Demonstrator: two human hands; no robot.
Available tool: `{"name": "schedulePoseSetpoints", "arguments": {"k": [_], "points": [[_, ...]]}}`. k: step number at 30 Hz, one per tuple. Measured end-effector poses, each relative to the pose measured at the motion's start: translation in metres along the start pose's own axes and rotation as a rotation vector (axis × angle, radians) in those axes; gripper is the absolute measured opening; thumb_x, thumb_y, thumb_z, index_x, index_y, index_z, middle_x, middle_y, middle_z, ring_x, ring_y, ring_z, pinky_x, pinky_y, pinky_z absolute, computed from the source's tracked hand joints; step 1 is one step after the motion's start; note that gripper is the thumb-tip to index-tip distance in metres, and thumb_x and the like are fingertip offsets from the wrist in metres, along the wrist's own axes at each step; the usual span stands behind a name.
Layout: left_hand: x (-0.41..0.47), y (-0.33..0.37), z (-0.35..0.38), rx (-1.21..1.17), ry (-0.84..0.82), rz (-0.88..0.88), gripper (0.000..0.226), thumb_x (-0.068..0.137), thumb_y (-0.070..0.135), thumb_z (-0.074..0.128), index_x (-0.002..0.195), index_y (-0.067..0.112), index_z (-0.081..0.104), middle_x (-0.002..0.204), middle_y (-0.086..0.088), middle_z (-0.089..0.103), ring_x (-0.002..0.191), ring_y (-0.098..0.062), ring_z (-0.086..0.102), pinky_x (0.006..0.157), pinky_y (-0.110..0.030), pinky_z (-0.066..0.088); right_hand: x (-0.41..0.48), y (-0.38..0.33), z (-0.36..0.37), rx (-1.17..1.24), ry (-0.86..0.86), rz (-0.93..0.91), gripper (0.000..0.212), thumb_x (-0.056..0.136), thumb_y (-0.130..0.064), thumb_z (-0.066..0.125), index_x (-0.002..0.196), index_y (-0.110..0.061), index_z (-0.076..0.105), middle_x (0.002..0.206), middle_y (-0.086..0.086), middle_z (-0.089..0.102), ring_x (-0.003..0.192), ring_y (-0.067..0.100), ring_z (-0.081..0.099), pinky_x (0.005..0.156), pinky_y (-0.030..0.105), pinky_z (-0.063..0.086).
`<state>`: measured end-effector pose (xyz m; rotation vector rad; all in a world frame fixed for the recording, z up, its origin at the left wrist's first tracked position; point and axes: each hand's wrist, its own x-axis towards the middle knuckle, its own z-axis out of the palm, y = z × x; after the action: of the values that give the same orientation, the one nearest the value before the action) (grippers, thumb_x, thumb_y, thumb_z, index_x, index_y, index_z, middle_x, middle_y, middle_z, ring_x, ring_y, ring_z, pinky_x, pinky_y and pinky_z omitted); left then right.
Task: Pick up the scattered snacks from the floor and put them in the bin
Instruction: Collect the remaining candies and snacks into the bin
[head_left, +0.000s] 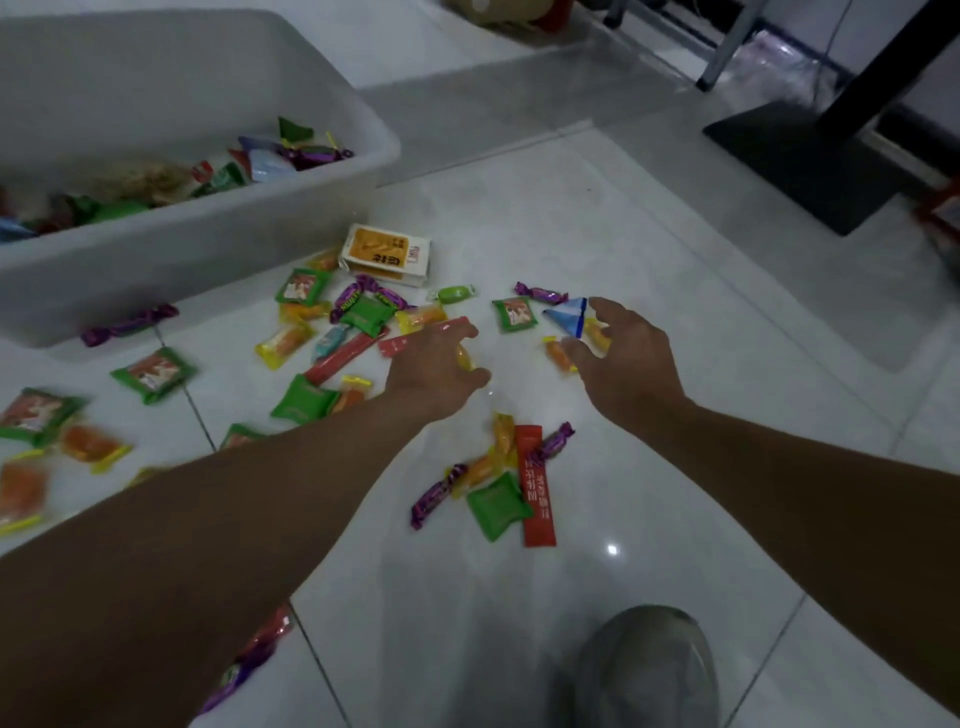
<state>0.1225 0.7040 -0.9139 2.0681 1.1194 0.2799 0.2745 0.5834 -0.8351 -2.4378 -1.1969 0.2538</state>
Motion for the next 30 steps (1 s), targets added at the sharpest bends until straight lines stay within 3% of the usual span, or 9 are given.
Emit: {"name": "schedulePoseSetpoints", "arguments": {"k": [3,9,13,15,17,19,21,26,30], "points": [[0.007,-0.006,0.011,0.049,0.011,-0.041,0.058,0.079,0.042,0.072,0.132,0.029,0.052,0.143,-0.002,0.046,0.133,-0.023,0.039,0.107,-0.041,0.036,-0.001,0.011,0.003,-0.024,-0.012,0.027,0.053,0.091,-0.037,0.060,0.139,-0.018,0.047,0.126,0.006,0.058,0.117,0.023,0.052,0.092,0.028,0.039],[0.024,-0.019,0.021,0.226,-0.127,-0.109,0.063,0.085,0.052,0.060,0.142,0.033,0.039,0.155,-0.005,0.023,0.144,-0.026,0.016,0.114,-0.043,0.026,0.013,0.025,0.017,-0.037,-0.051,0.034,0.055,0.092,-0.047,0.057,0.139,-0.019,0.046,0.129,0.004,0.056,0.120,0.022,0.051,0.098,0.033,0.041],[0.029,-0.026,0.030,0.278,-0.056,-0.104,0.049,0.087,0.052,0.056,0.133,0.033,0.052,0.148,-0.005,0.034,0.139,-0.025,0.025,0.110,-0.042,0.031,0.027,0.034,0.030,-0.086,-0.102,0.031,0.057,0.092,-0.051,0.054,0.140,-0.020,0.046,0.135,0.006,0.054,0.123,0.024,0.050,0.101,0.036,0.041],[0.031,-0.029,0.034,0.242,0.033,-0.070,0.034,0.088,0.042,0.059,0.119,0.027,0.065,0.139,-0.007,0.041,0.131,-0.026,0.033,0.107,-0.037,0.033,0.032,0.037,0.036,-0.119,-0.174,0.042,0.060,0.091,-0.049,0.056,0.142,-0.023,0.041,0.140,0.007,0.049,0.128,0.025,0.046,0.103,0.037,0.039],[0.031,-0.030,0.036,0.173,0.094,-0.026,0.022,0.089,0.020,0.062,0.110,0.017,0.070,0.131,-0.008,0.044,0.121,-0.025,0.040,0.103,-0.023,0.032,0.039,0.040,0.043,-0.140,-0.257,0.055,0.066,0.091,-0.048,0.057,0.147,-0.026,0.032,0.149,0.004,0.039,0.137,0.023,0.036,0.107,0.038,0.034],[0.031,-0.032,0.036,0.091,0.137,-0.020,0.024,0.086,0.002,0.060,0.106,0.009,0.071,0.123,-0.007,0.047,0.109,-0.019,0.046,0.090,-0.010,0.034,0.048,0.042,0.050,-0.168,-0.324,0.076,0.069,0.092,-0.047,0.055,0.150,-0.027,0.025,0.155,0.003,0.029,0.142,0.022,0.027,0.109,0.040,0.030],[0.031,-0.033,0.035,0.066,0.160,-0.022,0.026,0.084,-0.004,0.059,0.103,0.007,0.071,0.118,-0.011,0.053,0.104,-0.019,0.051,0.082,-0.012,0.035,0.058,0.043,0.060,-0.185,-0.383,0.089,0.066,0.094,-0.044,0.054,0.150,-0.026,0.026,0.157,0.003,0.024,0.143,0.023,0.023,0.110,0.042,0.030],[0.035,-0.043,0.029,0.076,0.100,0.010,0.022,0.082,-0.002,0.062,0.096,0.009,0.075,0.105,-0.014,0.062,0.097,-0.025,0.059,0.076,-0.012,0.030,0.071,0.046,0.088,-0.230,-0.419,0.122,0.055,0.089,-0.041,0.059,0.137,-0.021,0.041,0.130,0.006,0.052,0.123,0.028,0.048,0.093,0.040,0.047],[0.038,-0.049,0.022,0.070,0.054,0.019,0.019,0.081,0.002,0.067,0.095,0.011,0.076,0.107,-0.012,0.068,0.100,-0.025,0.062,0.080,-0.019,0.038,0.079,0.040,0.099,-0.321,-0.294,0.109,0.031,0.092,-0.025,0.055,0.121,-0.014,0.053,0.116,0.011,0.059,0.113,0.029,0.053,0.081,0.035,0.048]]}}
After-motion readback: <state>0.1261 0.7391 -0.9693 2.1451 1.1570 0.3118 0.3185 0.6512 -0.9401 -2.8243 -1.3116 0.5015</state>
